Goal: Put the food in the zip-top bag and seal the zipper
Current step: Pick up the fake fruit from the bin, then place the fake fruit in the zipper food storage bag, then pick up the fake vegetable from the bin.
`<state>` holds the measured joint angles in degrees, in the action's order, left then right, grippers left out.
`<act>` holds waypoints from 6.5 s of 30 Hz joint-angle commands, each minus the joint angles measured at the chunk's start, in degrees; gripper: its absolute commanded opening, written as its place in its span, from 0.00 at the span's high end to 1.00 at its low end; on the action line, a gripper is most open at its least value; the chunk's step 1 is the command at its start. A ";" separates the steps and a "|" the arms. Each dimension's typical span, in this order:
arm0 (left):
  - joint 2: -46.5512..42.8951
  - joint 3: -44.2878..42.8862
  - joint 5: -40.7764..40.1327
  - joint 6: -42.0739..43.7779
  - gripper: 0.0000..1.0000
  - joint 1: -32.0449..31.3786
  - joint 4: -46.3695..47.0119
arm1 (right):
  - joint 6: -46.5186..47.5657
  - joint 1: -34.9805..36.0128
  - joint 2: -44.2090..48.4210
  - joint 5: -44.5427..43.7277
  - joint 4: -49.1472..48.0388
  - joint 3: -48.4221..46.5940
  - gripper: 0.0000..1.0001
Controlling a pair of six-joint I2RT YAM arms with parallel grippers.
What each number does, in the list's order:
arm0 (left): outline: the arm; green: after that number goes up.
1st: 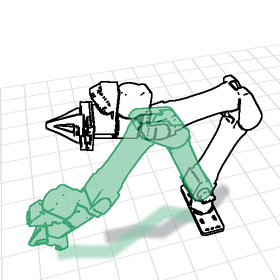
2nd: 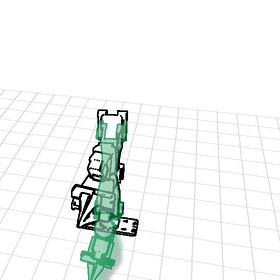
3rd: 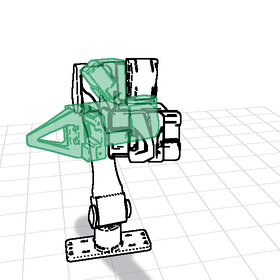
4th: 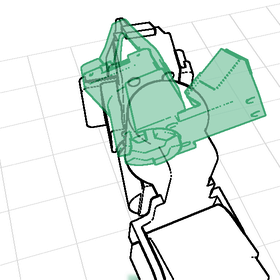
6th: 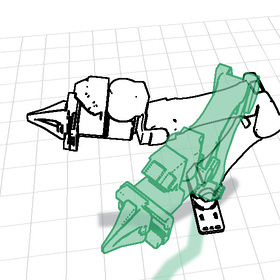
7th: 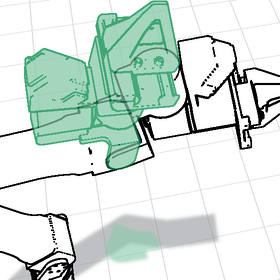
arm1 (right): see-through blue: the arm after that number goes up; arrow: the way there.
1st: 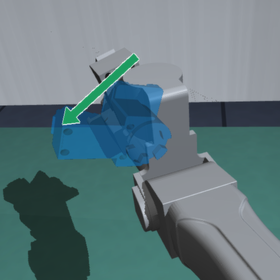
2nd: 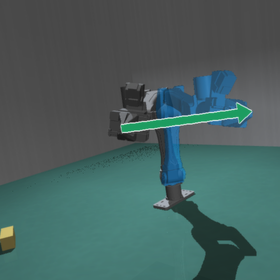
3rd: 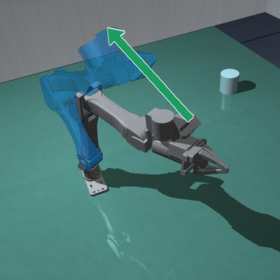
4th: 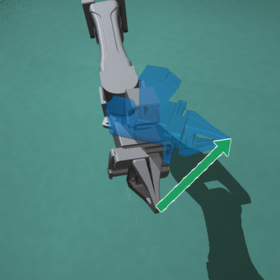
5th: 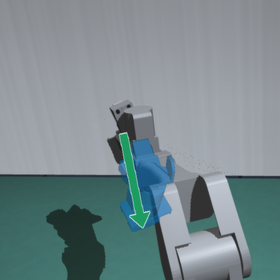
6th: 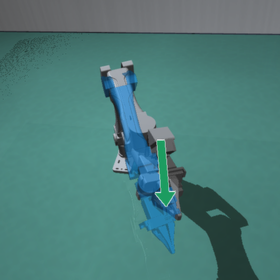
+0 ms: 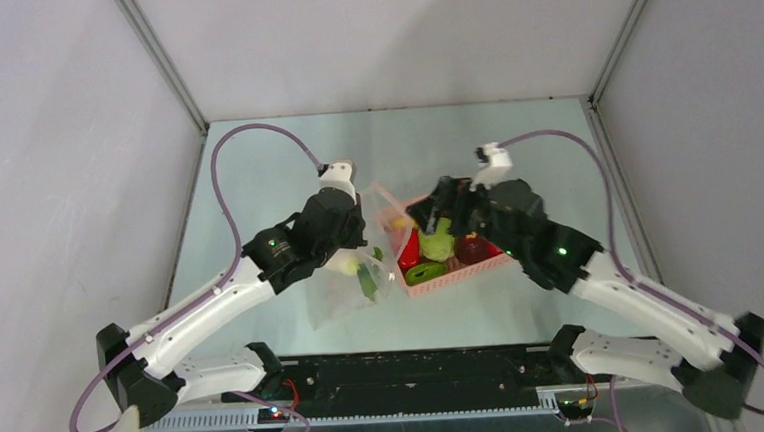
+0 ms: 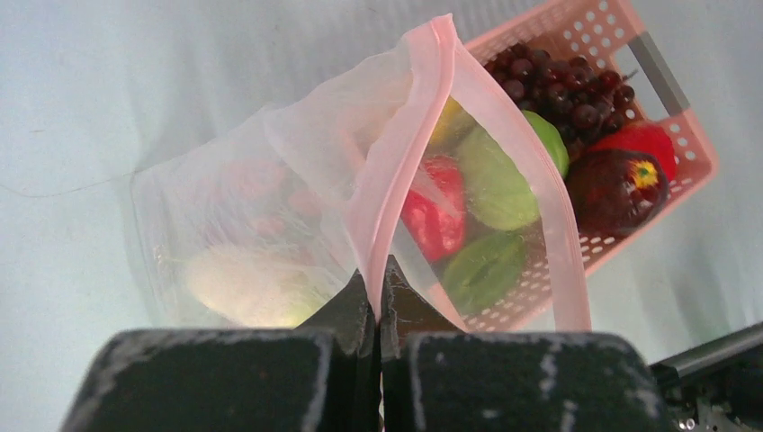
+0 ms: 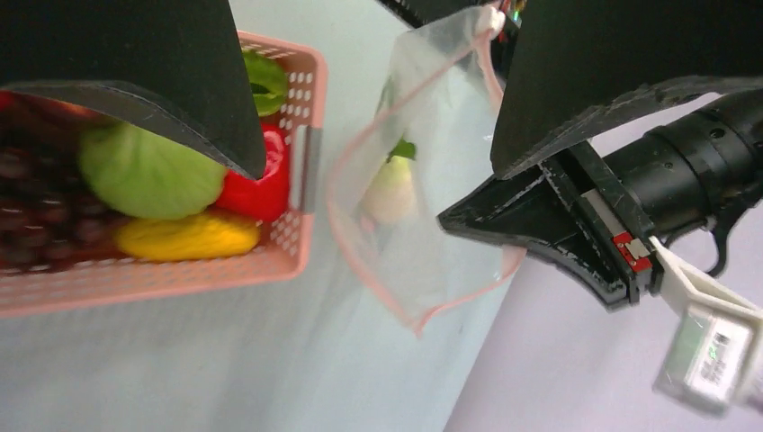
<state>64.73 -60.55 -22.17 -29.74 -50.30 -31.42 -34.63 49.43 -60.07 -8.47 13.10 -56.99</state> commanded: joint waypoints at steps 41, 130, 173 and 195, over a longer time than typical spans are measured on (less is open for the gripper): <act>-0.60 0.19 3.63 -0.85 1.00 4.70 3.83 | 16.80 -7.58 -12.21 -15.45 9.27 10.41 0.29; -14.17 0.06 5.08 3.87 1.00 7.92 -2.97 | 18.71 4.65 4.62 -12.04 -2.96 2.40 0.00; -12.67 1.74 9.45 2.88 1.00 10.50 -1.83 | 6.89 -5.16 -25.14 -15.95 1.10 4.39 0.47; -12.19 2.01 12.55 2.97 1.00 10.89 -0.88 | 13.78 0.18 11.58 -6.55 -15.36 8.01 0.81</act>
<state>52.62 -59.18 -11.18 -27.38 -39.83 -34.83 -24.25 48.93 -52.40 -24.08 11.29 -50.09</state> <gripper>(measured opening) 0.005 0.417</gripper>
